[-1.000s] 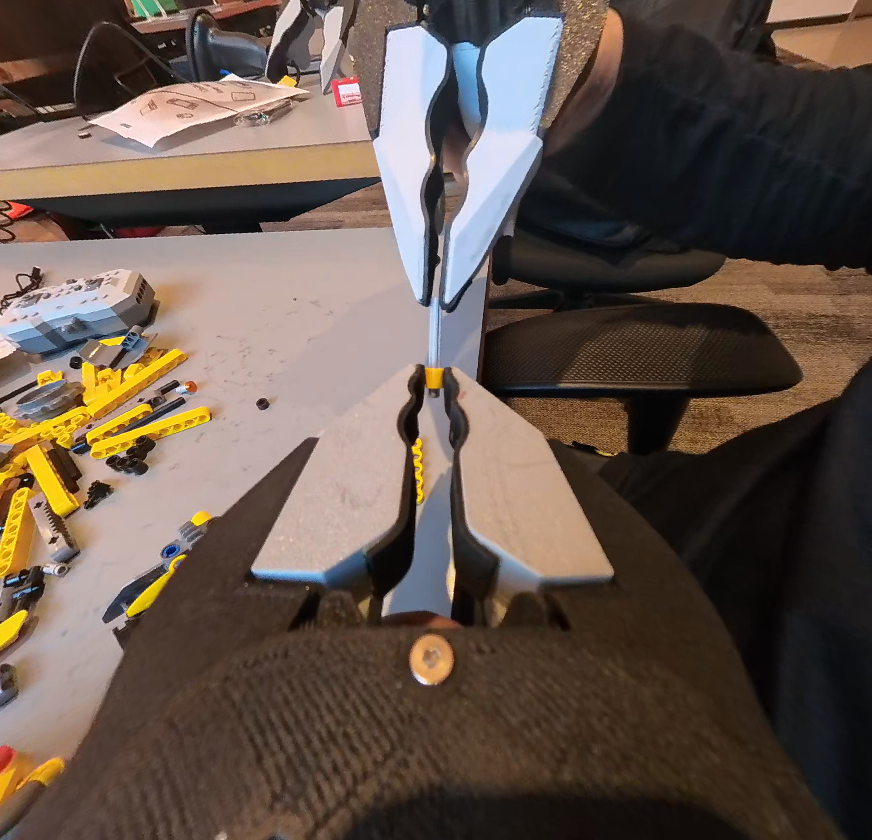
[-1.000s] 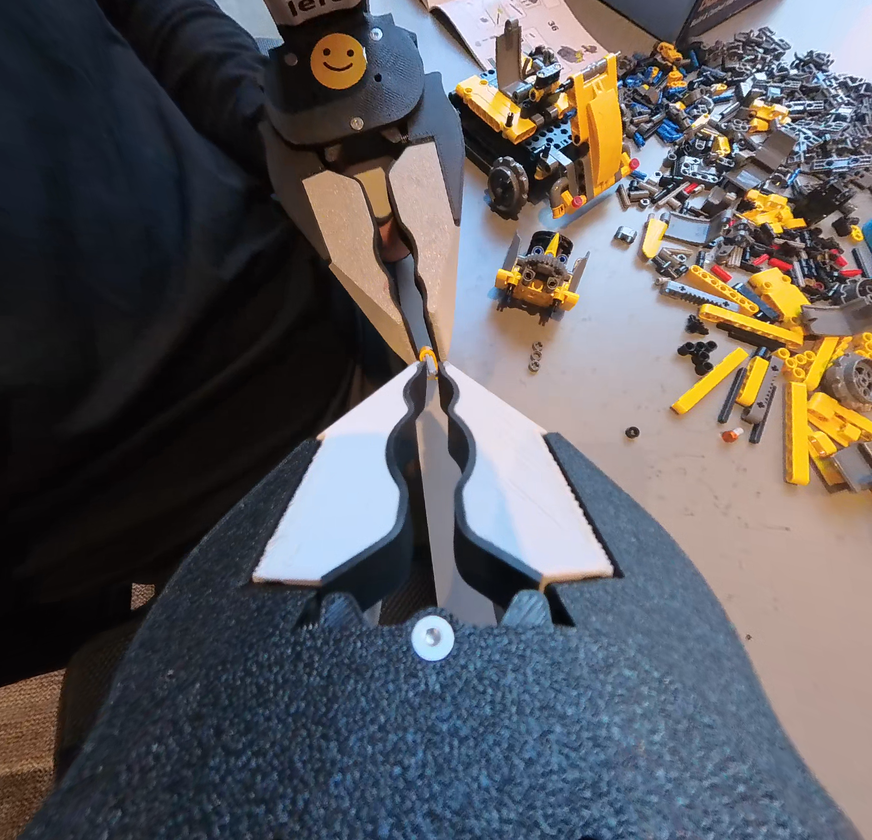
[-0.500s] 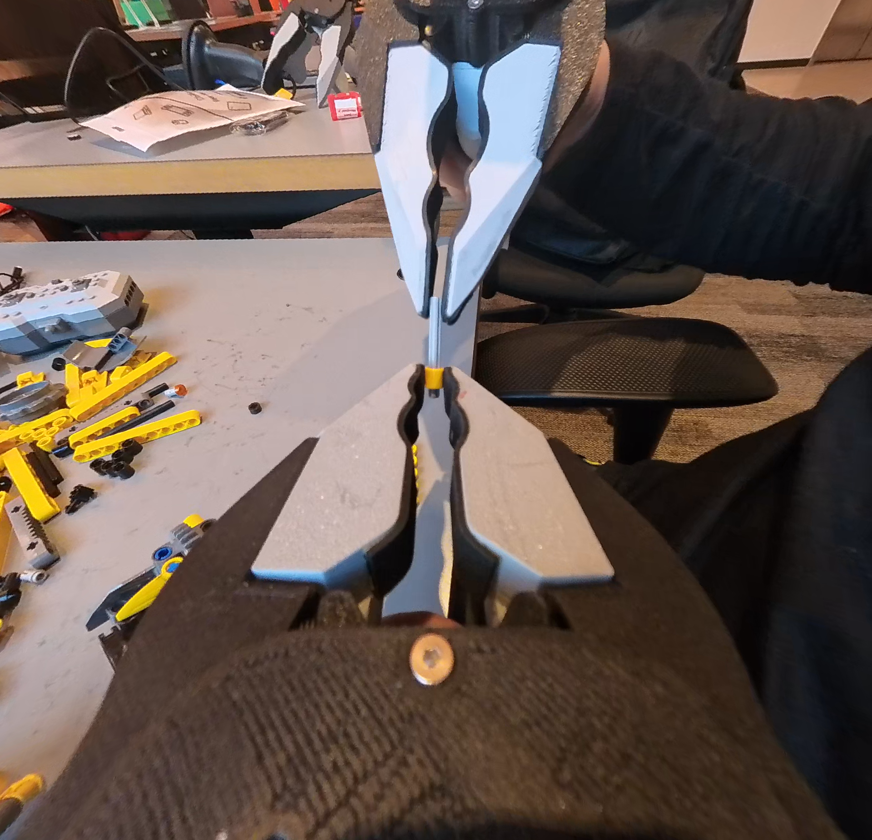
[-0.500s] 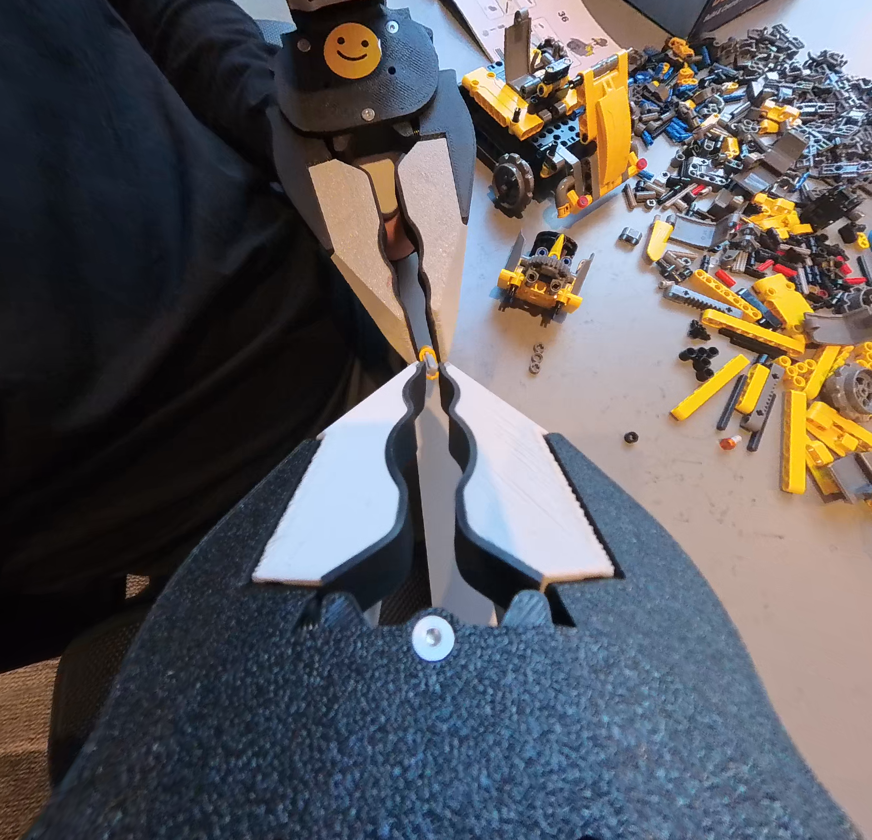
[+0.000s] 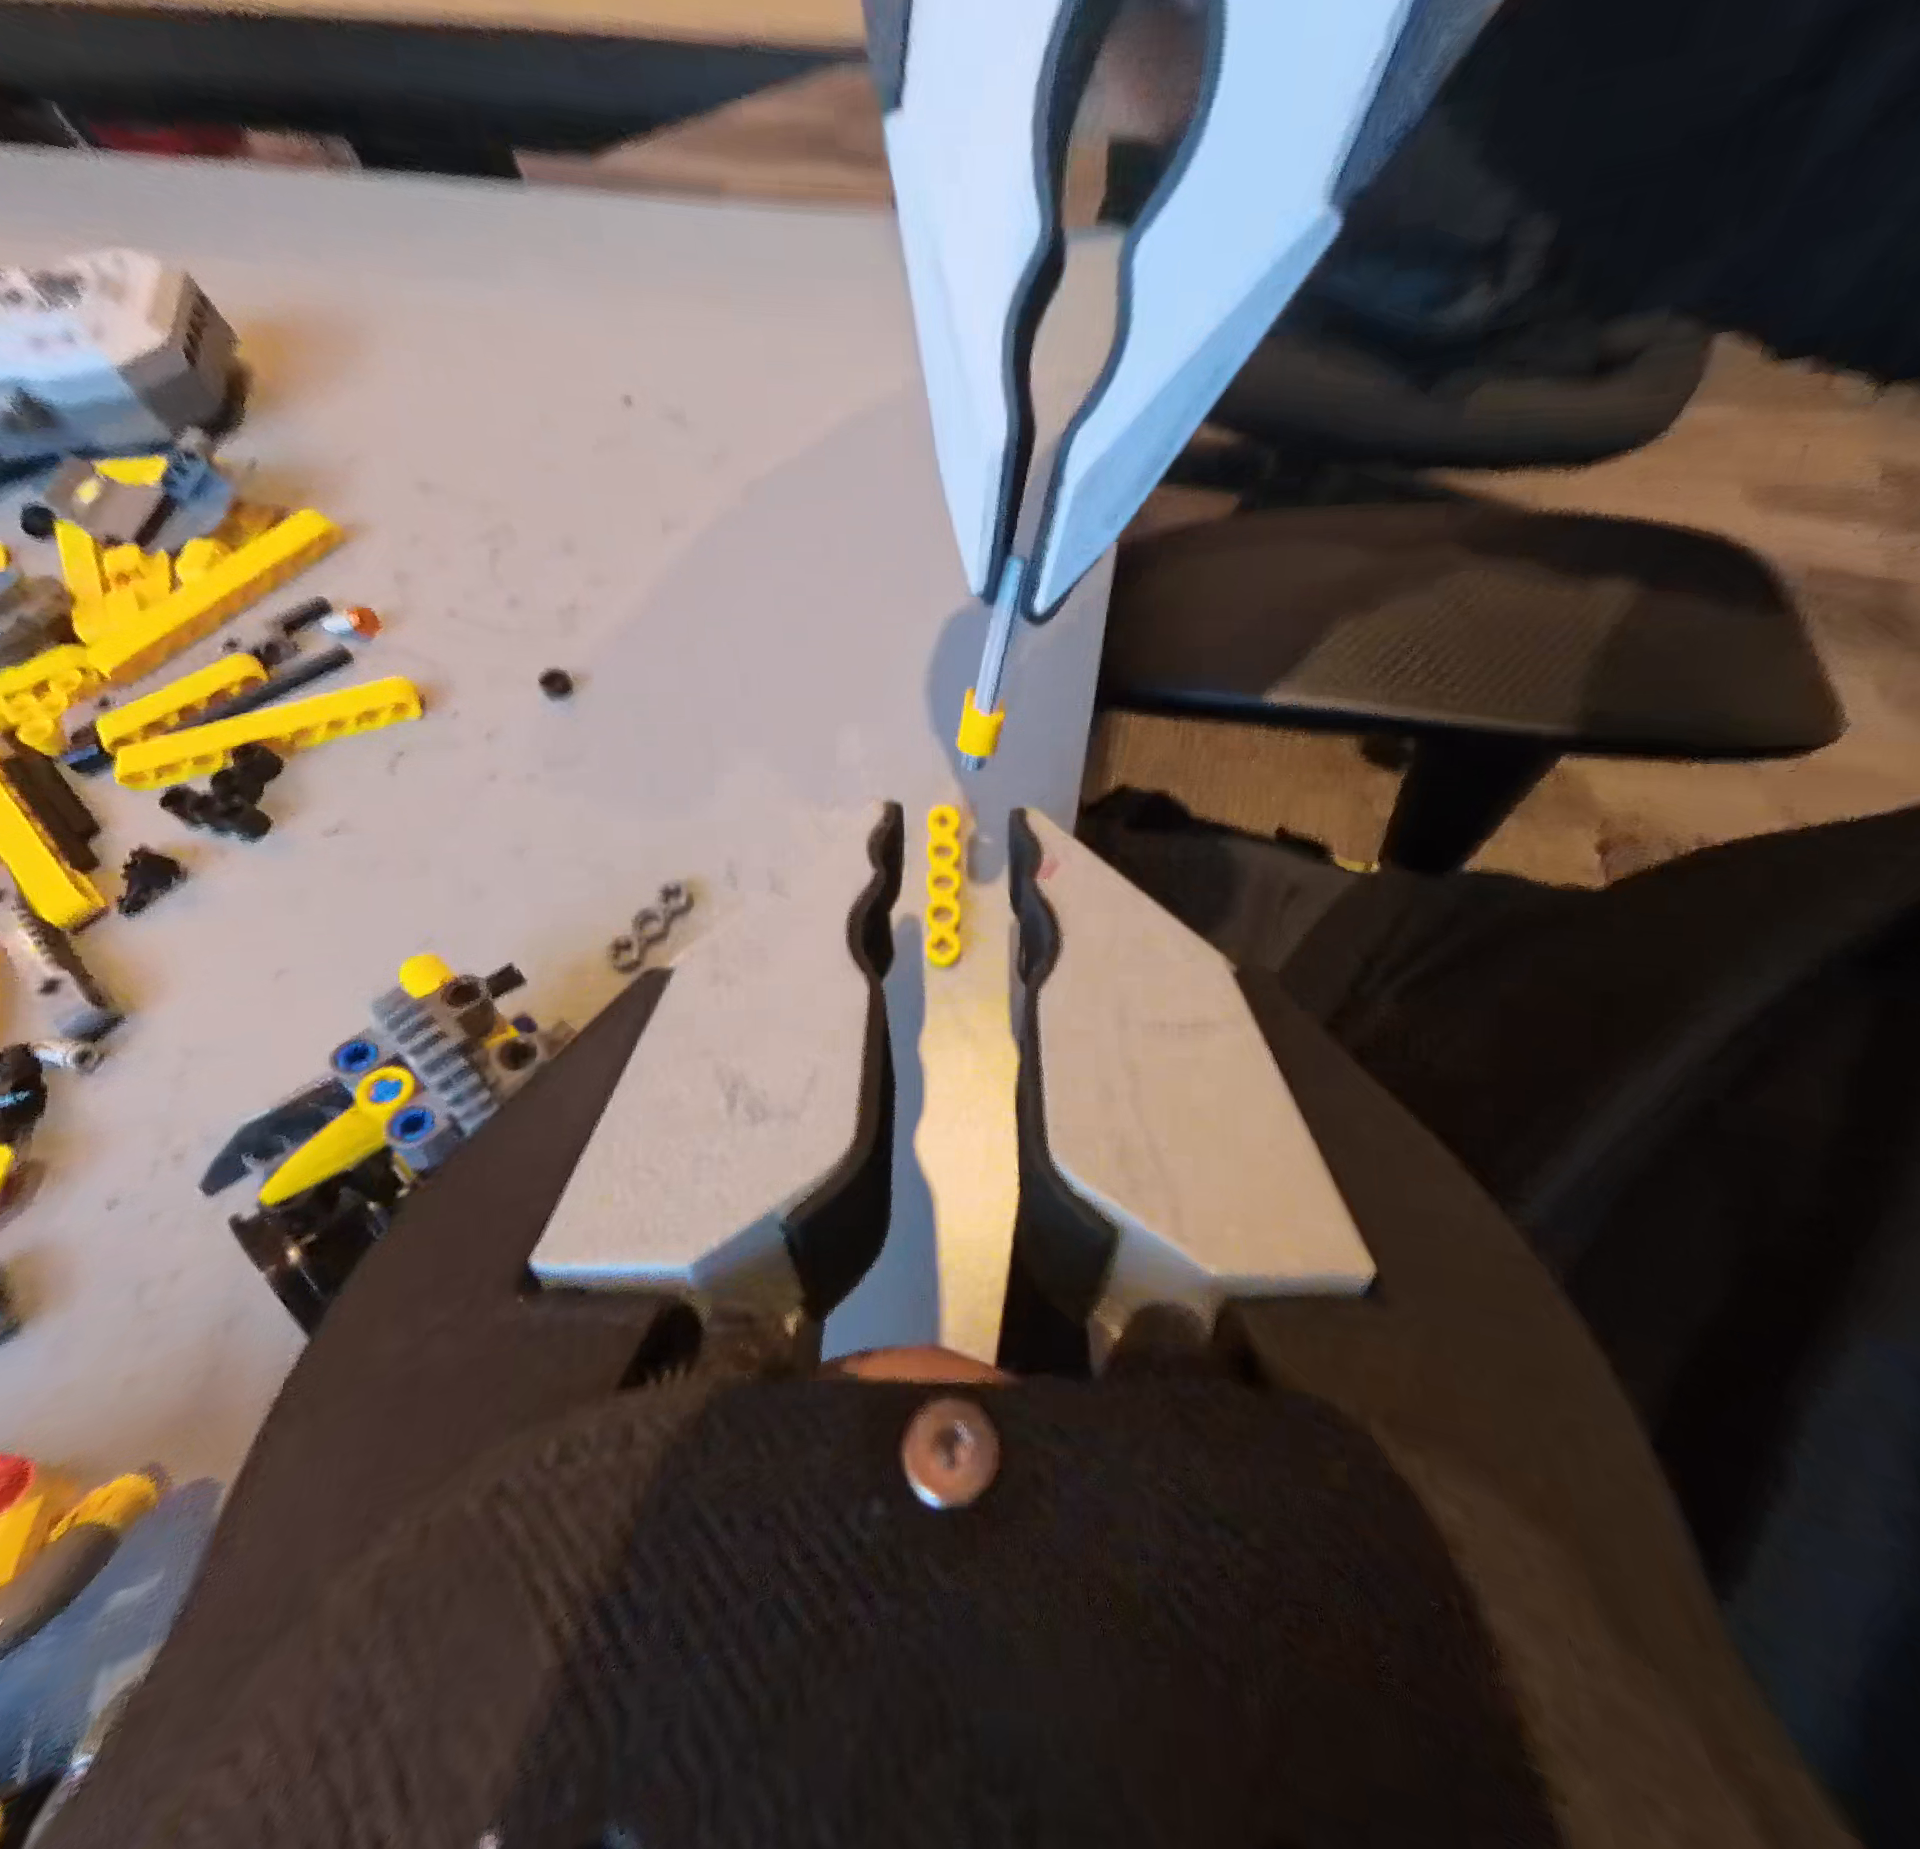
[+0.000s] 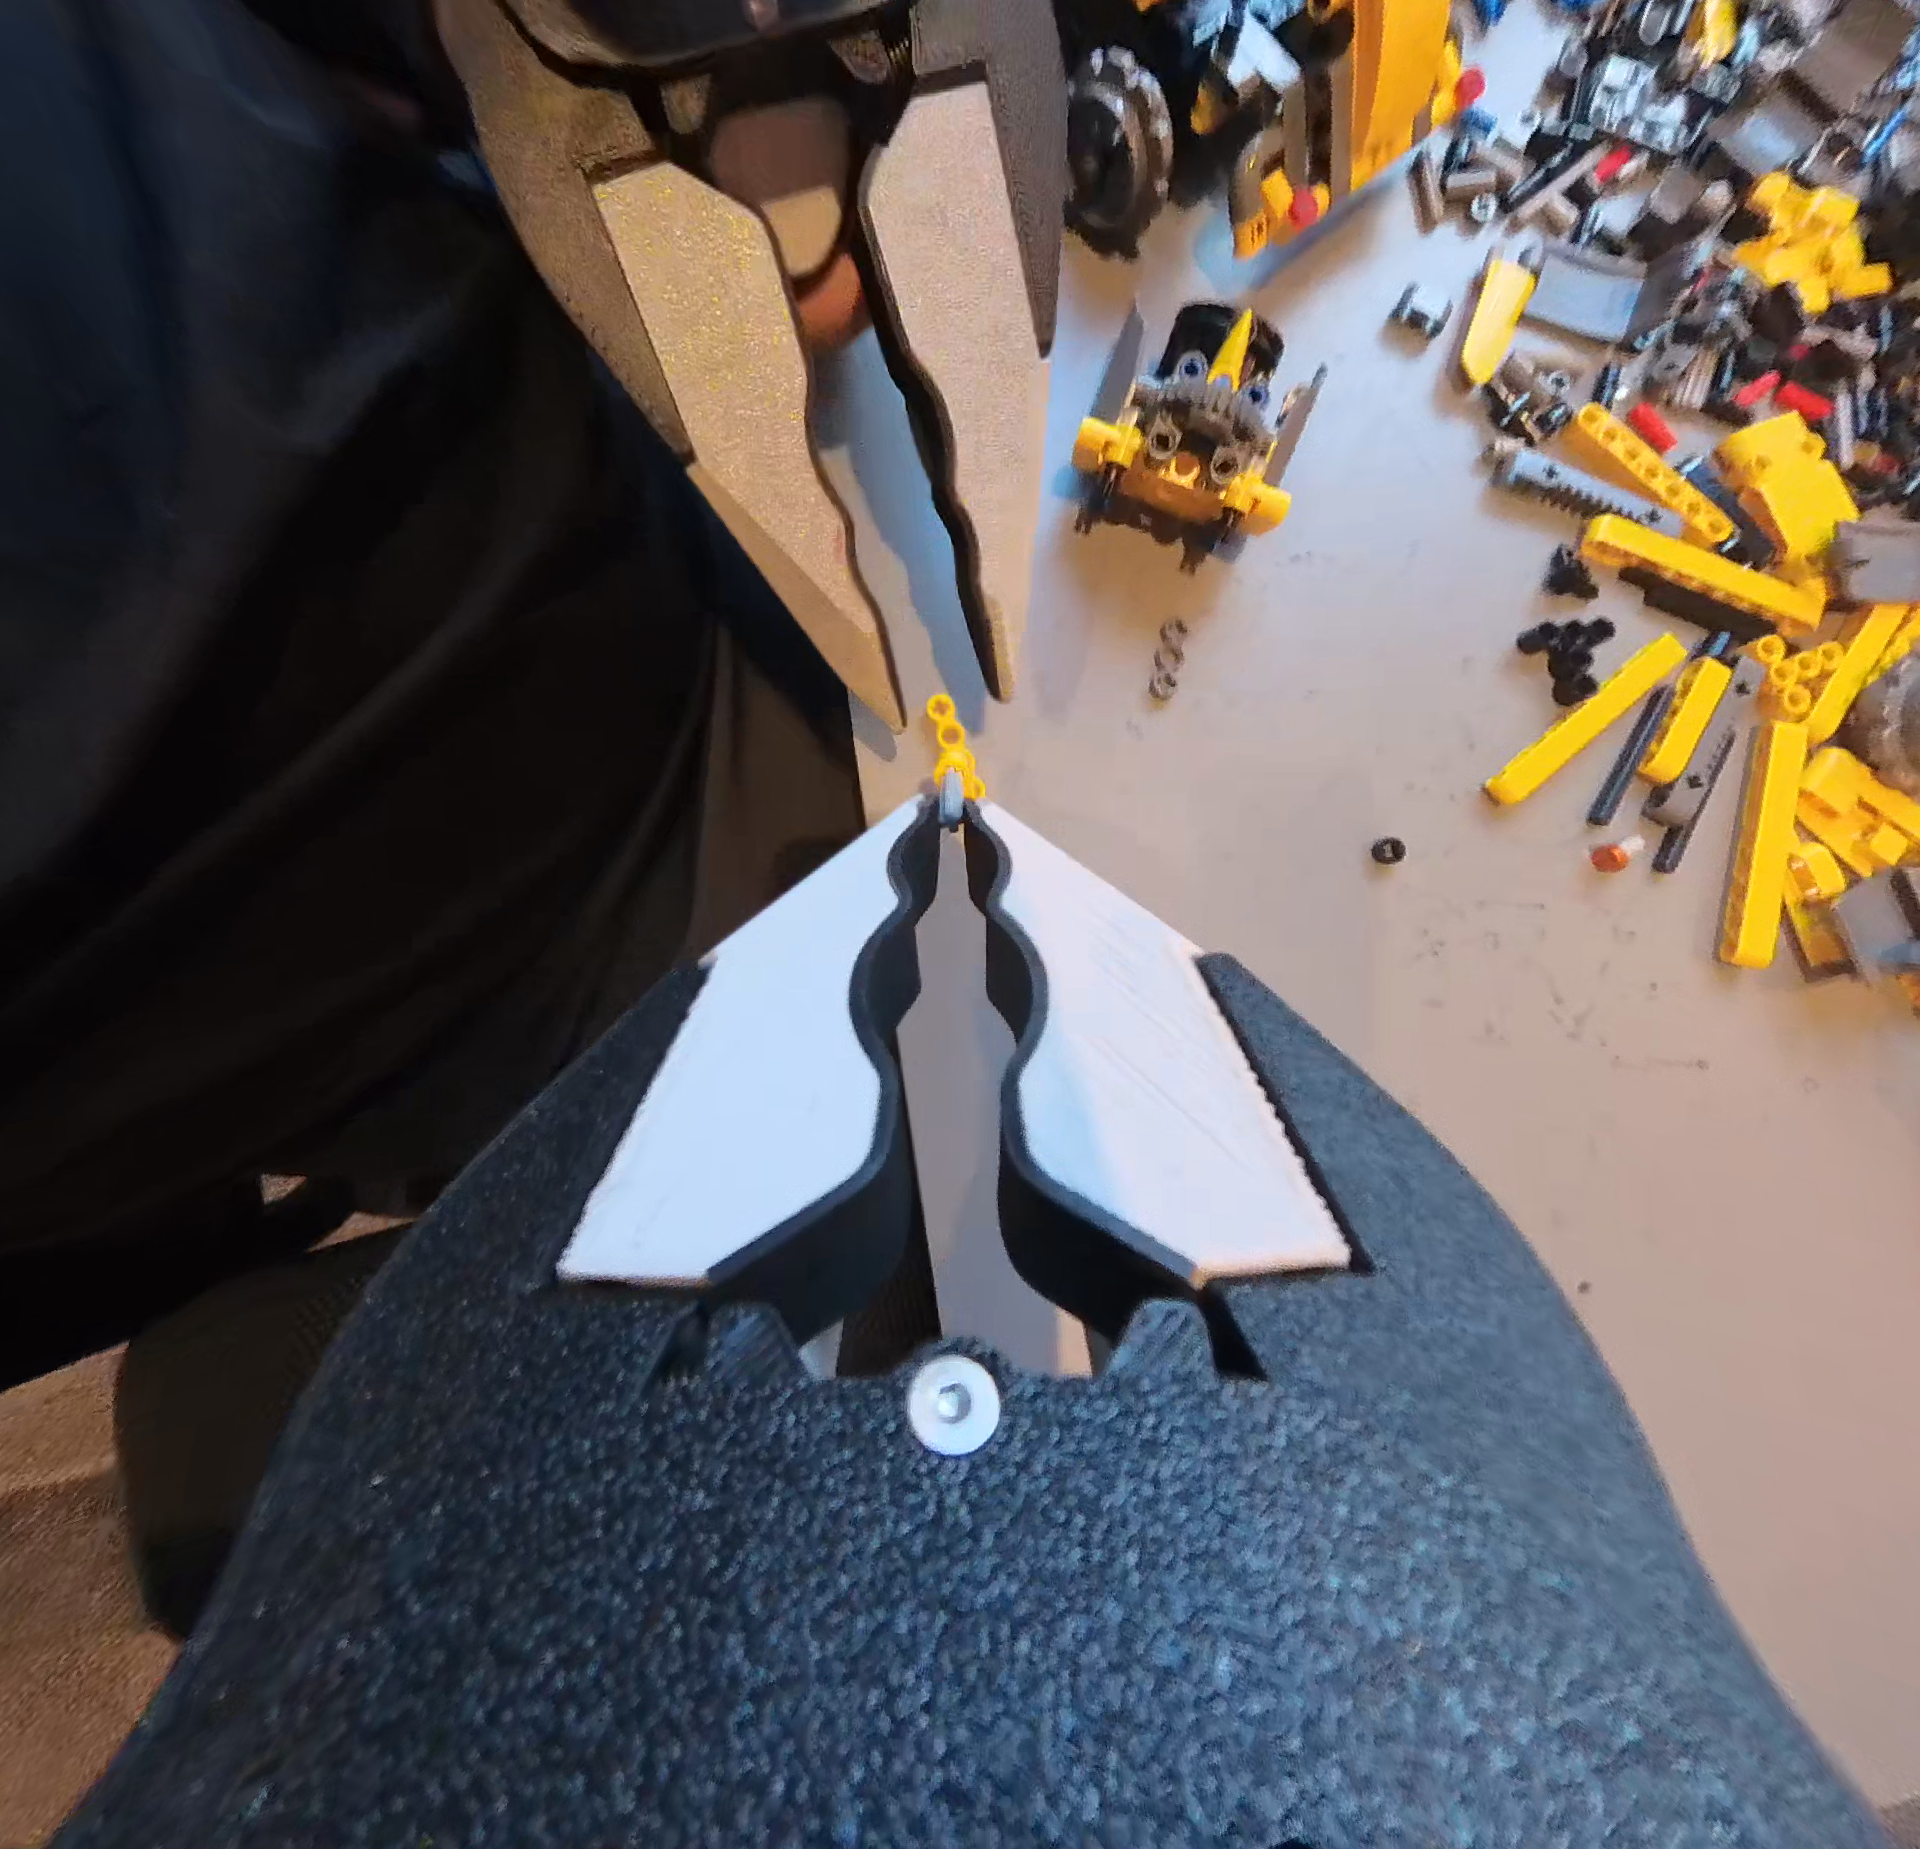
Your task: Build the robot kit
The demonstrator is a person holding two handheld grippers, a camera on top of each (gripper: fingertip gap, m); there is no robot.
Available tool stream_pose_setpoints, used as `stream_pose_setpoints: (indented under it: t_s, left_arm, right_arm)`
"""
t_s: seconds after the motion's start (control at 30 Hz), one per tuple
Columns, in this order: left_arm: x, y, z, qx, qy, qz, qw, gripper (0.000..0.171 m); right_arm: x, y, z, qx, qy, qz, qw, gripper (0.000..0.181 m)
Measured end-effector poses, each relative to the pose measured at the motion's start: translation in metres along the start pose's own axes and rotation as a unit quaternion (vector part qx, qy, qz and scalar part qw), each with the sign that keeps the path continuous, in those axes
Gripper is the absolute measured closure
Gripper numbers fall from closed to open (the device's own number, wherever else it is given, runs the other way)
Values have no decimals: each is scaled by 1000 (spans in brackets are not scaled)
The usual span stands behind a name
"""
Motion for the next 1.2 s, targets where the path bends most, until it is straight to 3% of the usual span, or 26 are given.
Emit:
stream_pose_setpoints:
  t_s: [0.33, 0.63, 0.87, 1.2]
  left_arm:
    - [20, 3, 13, -2, 91, -12, 996, 157]
    - [24, 4, 17, 3, 111, -19, 994, 159]
    - [24, 4, 17, 11, 111, -25, 993, 167]
    - [24, 4, 18, 10, 110, -24, 994, 167]
  right_arm:
    - [9, -6, 21, -31, 111, -5, 993, 177]
    - [22, -21, 25, -122, 65, 102, 985, 177]
    - [18, -18, 26, -105, 88, 78, 987, 177]
    - [9, -13, 28, -61, 180, 11, 982, 177]
Point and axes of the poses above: each gripper's, where its closed fingertips meet, z out along the fingers, x out of its underside, y = z × x across the jaws, the point moved 3 cm from there along -z, back along the fingers, and after that the axes turned 3 degrees about -z, right-handed, at the moved point
